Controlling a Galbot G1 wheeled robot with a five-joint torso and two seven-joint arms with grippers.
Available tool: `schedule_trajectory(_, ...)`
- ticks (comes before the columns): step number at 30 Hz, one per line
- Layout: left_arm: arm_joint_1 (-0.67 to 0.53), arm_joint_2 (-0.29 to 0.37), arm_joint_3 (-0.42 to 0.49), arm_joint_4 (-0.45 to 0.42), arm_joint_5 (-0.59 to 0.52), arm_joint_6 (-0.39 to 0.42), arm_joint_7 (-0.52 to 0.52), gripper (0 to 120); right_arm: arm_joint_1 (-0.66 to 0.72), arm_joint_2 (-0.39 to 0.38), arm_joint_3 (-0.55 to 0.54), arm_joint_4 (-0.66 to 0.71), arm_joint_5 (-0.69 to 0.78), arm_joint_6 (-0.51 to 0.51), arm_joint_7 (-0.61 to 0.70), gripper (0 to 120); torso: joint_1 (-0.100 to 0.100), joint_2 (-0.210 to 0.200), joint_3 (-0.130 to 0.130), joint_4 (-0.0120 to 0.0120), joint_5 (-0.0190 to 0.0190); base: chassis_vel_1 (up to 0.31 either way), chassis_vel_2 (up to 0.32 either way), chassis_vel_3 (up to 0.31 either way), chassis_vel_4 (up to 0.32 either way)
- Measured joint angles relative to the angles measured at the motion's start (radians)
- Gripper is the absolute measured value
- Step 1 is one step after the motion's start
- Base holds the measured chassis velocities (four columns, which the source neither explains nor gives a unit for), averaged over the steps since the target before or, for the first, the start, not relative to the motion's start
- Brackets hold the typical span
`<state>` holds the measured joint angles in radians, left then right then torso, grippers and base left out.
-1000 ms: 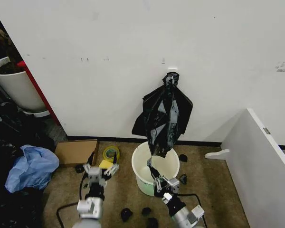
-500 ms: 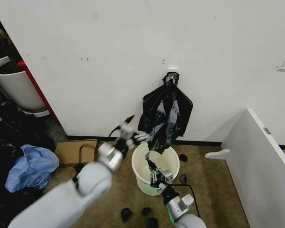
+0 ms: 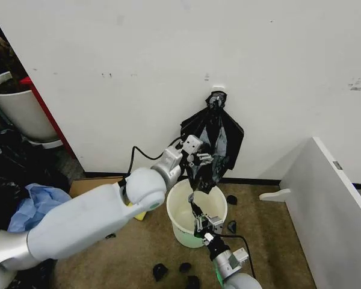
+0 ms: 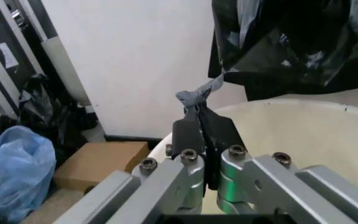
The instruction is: Place the garbage bag over the trash bin.
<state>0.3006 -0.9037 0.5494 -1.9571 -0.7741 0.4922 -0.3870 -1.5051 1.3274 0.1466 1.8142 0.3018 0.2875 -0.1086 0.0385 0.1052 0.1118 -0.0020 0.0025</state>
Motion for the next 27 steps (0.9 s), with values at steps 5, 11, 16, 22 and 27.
schedule_trajectory(5, -0.019, 0.014, 0.017, 0.0, -0.001, 0.047, 0.015, 61, -0.006, -0.001, -0.001, 0.0, -0.004, 0.005, -0.007, 0, 0.0, 0.0, 0.0, 0.0001, 0.0002, 0.0, 0.0, 0.0, 0.0)
schedule_trajectory(11, -0.026, 0.018, 0.025, 0.031, -0.079, -0.002, 0.105, 86, -0.021, -0.007, -0.01, -0.004, -0.02, 0.03, -0.055, 0, 0.0, 0.0, 0.0, 0.0001, 0.0002, 0.0, 0.0, 0.0, 0.0)
schedule_trajectory(16, -0.033, -0.001, 0.046, 0.097, -0.089, 0.002, 0.163, 91, -0.038, -0.017, -0.015, 0.003, -0.022, 0.069, -0.146, 0, 0.0, 0.0, 0.0, 0.0001, 0.0001, 0.0, 0.0, 0.0, 0.0)
schedule_trajectory(22, -0.046, -0.026, 0.08, 0.13, -0.082, -0.005, 0.188, 91, -0.043, -0.017, -0.014, 0.004, -0.031, 0.083, -0.169, 0, 0.0, 0.0, 0.0, 0.0, 0.0001, 0.0, 0.0, 0.0, 0.0)
schedule_trajectory(27, -0.044, -0.022, 0.084, 0.121, -0.078, -0.012, 0.168, 73, -0.041, -0.016, -0.014, 0.008, -0.029, 0.082, -0.167, 0, 0.0, 0.0, 0.0, 0.0, 0.0002, 0.0, 0.0, 0.0, 0.0)
